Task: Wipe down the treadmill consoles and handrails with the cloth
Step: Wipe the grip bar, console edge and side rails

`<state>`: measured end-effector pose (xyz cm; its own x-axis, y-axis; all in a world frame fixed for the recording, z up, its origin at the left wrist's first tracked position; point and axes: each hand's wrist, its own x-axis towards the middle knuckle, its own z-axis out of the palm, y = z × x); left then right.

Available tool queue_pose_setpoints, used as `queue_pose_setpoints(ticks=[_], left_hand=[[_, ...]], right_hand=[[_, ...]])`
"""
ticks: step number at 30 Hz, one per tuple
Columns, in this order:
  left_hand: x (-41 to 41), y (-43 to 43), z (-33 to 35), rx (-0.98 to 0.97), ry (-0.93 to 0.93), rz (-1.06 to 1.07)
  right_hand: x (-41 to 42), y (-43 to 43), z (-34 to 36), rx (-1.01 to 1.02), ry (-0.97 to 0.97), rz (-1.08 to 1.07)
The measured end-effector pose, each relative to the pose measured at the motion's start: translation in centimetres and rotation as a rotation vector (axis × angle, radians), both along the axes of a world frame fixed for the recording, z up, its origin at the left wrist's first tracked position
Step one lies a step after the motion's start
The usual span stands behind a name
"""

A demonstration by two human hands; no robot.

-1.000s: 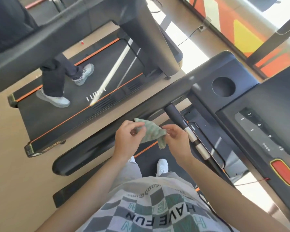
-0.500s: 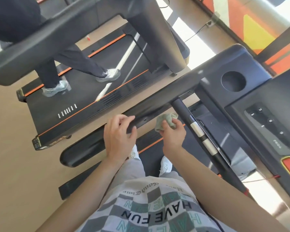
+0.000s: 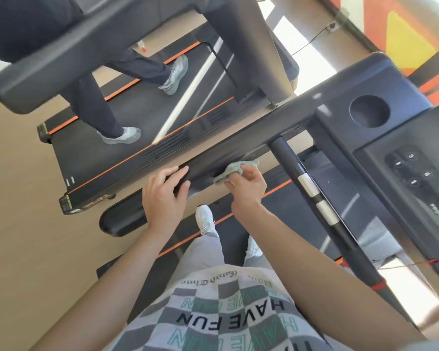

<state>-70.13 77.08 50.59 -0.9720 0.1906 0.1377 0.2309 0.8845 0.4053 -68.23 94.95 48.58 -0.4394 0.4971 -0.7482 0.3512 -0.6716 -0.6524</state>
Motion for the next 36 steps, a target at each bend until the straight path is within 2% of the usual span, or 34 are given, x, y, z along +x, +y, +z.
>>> queue_pose_setpoints(ticks=[3,6,11,16,22,26,31,36], left_hand=[[0.0,-0.1,-0.1,0.0,0.011,0.002],[0.0,-0.1,-0.3,0.005,0.02,0.008],[-0.3,-0.4,-0.2,-0.031,0.03,-0.016],[-0.7,-0.6,0.2,-0.021,0.01,-0.03],[-1.0,-1.0,-0.2,-0.003,0.009,-0.053],[-1.5,-2.3,-0.3,-0.035,0.019,-0.189],[-2.1,-4.3,-0.2,-0.023,-0.01,-0.356],[-3.2,-5.7,-0.3,-0.026,-0.054,-0.489]], right_hand=[[-0.9,2.4,-0.3,0.034,0.041,-0.152],[-1.6,3.2,-0.4,0.168,0.032,-0.196],[0.3,-0.5,-0.2,0.303,0.016,0.03],[2.2,-4.7,-0.5,0.18,0.054,0.186],[2.2,-4.7,-0.2,0.099,0.127,0.096],[1.6,-2.9,0.3,0.124,0.181,-0.075],[0.5,-1.2,0.8,0.388,0.135,-0.107],[0.8,-4.4,-0.2,0.415,0.115,-0.124]])
